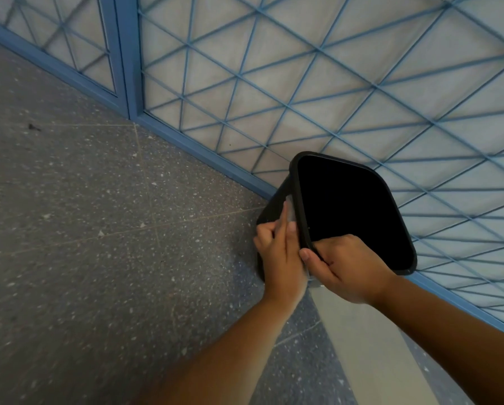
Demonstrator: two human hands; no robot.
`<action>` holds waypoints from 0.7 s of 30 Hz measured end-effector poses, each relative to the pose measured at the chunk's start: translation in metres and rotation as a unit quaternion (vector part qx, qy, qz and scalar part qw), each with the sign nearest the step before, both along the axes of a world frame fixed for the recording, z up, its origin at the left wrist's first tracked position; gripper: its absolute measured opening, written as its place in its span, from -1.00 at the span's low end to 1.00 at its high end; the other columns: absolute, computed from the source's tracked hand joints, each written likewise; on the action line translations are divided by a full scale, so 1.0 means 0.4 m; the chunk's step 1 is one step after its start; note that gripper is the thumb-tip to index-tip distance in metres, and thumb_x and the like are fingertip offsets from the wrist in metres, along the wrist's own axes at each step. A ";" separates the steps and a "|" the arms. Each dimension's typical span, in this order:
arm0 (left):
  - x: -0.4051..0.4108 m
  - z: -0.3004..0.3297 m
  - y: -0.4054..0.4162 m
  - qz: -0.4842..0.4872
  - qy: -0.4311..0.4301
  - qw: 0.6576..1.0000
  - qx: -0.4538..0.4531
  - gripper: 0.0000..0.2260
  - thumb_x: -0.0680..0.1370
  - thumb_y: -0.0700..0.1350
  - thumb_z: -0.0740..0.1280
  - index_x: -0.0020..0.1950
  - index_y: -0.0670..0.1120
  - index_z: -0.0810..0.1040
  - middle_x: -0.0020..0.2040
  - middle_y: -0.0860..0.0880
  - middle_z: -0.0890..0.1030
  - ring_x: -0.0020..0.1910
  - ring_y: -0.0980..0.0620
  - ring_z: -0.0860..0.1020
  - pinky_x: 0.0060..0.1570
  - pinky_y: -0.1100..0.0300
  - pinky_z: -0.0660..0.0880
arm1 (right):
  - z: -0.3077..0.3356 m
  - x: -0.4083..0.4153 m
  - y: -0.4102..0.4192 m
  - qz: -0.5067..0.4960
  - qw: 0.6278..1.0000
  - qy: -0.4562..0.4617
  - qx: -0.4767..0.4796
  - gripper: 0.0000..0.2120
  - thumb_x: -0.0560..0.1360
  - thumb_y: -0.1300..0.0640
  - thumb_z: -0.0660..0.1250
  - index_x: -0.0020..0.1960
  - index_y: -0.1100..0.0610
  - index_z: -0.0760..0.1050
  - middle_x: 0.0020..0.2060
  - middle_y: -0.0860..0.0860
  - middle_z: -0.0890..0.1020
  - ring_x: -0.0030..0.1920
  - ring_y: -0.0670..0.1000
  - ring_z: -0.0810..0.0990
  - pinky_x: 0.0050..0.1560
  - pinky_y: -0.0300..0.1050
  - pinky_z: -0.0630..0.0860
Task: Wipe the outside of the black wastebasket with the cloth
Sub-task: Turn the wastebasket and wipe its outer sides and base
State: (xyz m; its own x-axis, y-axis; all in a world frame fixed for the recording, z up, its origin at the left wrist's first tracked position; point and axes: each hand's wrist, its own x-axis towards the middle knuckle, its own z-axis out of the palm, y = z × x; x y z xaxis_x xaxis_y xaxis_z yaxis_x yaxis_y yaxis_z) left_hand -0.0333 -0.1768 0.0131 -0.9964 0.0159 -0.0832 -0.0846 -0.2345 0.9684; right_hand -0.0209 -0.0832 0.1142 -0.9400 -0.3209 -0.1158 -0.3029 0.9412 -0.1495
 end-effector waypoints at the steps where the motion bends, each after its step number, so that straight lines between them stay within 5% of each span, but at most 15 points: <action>1: 0.013 -0.007 -0.002 -0.002 0.011 1.000 0.011 -0.59 0.69 0.12 0.11 0.54 0.19 0.39 0.08 0.08 0.37 0.22 -0.18 0.46 0.40 0.03 0.43 | 0.002 0.000 0.001 0.000 1.000 -0.003 0.004 -0.51 0.56 -0.20 -0.08 -0.34 0.02 0.40 -0.49 -0.10 0.44 -0.47 -0.08 0.40 -0.36 -0.07 0.41; 2: 0.024 -0.023 -0.006 0.002 0.007 1.000 0.014 -0.64 0.73 0.03 0.13 0.53 0.21 0.37 0.06 0.08 0.35 0.21 -0.17 0.47 0.40 0.02 0.44 | 0.004 0.002 0.001 -0.002 1.000 -0.007 0.006 -0.51 0.56 -0.20 -0.08 -0.33 0.01 0.42 -0.49 -0.10 0.45 -0.47 -0.09 0.41 -0.35 -0.07 0.43; 5: 0.014 -0.049 0.001 0.018 -0.073 0.997 0.028 -0.64 0.75 -0.10 0.16 0.51 -0.20 0.45 0.03 0.04 0.35 0.22 -0.26 0.49 0.39 -0.18 0.45 | 0.002 0.003 0.001 -0.004 1.000 -0.012 0.005 -0.52 0.57 -0.19 -0.06 -0.31 0.01 0.45 -0.49 -0.14 0.42 -0.47 -0.10 0.41 -0.35 -0.07 0.45; 9: 0.042 0.000 -0.003 0.020 0.012 0.999 0.032 -0.62 0.69 0.09 0.14 0.51 0.15 0.42 0.05 0.07 0.37 0.16 -0.30 0.47 0.35 -0.16 0.47 | -0.001 -0.001 0.004 0.006 1.000 -0.006 0.006 -0.52 0.57 -0.19 -0.07 -0.33 0.02 0.42 -0.48 -0.10 0.43 -0.46 -0.08 0.40 -0.35 -0.07 0.41; 13: 0.024 -0.042 -0.014 0.009 -0.054 0.998 0.010 -0.65 0.75 -0.13 0.15 0.48 0.22 0.29 0.03 0.06 0.33 0.24 -0.19 0.44 0.46 -0.10 0.38 | 0.004 0.004 0.000 -0.007 1.000 -0.007 0.013 -0.55 0.57 -0.16 -0.02 -0.32 0.02 0.43 -0.47 -0.11 0.45 -0.45 -0.08 0.43 -0.34 -0.05 0.43; 16: 0.004 0.003 -0.001 0.013 -0.026 1.000 -0.002 -0.69 0.72 0.04 0.15 0.44 0.34 0.33 0.04 0.15 0.35 0.24 -0.15 0.43 0.47 0.00 0.38 | 0.002 0.000 0.000 -0.002 1.000 -0.019 0.017 -0.58 0.57 -0.14 -0.01 -0.29 0.06 0.42 -0.44 -0.06 0.48 -0.42 -0.04 0.43 -0.30 -0.01 0.43; 19: 0.010 -0.022 -0.010 0.012 0.011 1.000 -0.011 -0.67 0.72 0.02 0.15 0.50 0.17 0.41 0.06 0.14 0.36 0.23 -0.13 0.45 0.45 0.00 0.39 | 0.009 -0.001 -0.002 -0.005 0.999 -0.032 0.027 -0.56 0.56 -0.15 -0.02 -0.27 0.09 0.44 -0.41 -0.02 0.50 -0.40 0.00 0.45 -0.25 0.03 0.43; 21: -0.019 -0.042 -0.018 -0.008 -0.052 0.998 -0.015 -0.68 0.75 -0.11 0.15 0.50 0.06 0.43 0.03 0.10 0.35 0.27 -0.18 0.45 0.47 -0.11 0.37 | 0.011 0.000 -0.005 -0.011 0.999 -0.033 0.026 -0.56 0.55 -0.15 -0.02 -0.27 0.09 0.45 -0.41 -0.03 0.50 -0.40 -0.01 0.46 -0.26 0.03 0.44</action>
State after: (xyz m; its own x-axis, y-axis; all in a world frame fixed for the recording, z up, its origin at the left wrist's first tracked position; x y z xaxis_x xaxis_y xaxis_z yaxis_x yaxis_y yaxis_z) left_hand -0.0408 -0.1840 -0.0039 -0.9820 0.0273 -0.1871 -0.1887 -0.2032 0.9608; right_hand -0.0209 -0.0853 0.1187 -0.9362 -0.2932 -0.1938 -0.2740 0.9542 -0.1200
